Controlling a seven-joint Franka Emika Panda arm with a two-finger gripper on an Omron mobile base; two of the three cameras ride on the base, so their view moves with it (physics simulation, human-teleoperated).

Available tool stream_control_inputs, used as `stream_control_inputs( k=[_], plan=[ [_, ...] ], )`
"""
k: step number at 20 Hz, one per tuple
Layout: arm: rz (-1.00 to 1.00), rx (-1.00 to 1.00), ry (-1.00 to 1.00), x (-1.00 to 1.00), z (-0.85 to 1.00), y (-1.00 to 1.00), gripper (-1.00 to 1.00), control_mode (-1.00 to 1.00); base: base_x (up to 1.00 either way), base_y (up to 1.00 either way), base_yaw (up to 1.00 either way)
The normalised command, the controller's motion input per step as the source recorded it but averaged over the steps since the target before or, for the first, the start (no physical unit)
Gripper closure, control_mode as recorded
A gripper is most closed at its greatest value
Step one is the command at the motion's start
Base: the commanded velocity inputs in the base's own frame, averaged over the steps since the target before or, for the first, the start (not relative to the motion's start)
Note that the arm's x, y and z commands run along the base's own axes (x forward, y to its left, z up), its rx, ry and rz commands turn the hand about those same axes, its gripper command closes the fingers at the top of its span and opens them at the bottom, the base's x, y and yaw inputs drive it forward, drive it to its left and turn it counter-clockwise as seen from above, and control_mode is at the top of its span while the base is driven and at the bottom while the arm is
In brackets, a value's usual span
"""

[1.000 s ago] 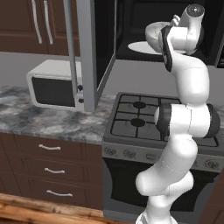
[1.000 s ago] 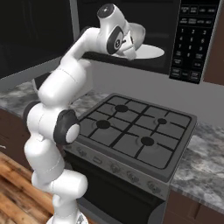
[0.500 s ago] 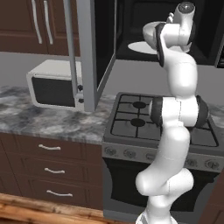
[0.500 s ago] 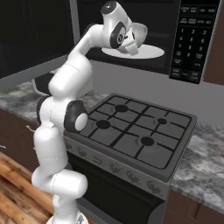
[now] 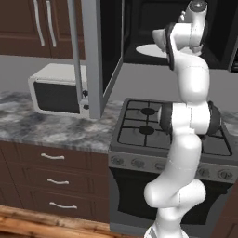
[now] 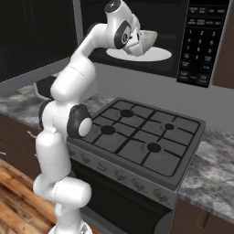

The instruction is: Place the bowl containing the tomato and onion in the microwave. Close the microwave door and press the start button to microwave the meal.

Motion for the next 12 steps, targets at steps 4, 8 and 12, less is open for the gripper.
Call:
stream_control_inputs(
  k=[4, 8, 12],
  plan=[
    [0.0, -0.01, -0.45, -0.61, -0.01, 0.1, -1.0, -1.0, 0.0, 0.0, 0.0],
    [0.0, -0.11, -0.14, -0.99, 0.0, 0.11, -1.0, -1.0, 0.0, 0.0, 0.0],
    [0.03, -0.22, 0.0, -1.0, 0.0, 0.23, -1.0, -1.0, 0.0, 0.0, 0.0]
  ],
)
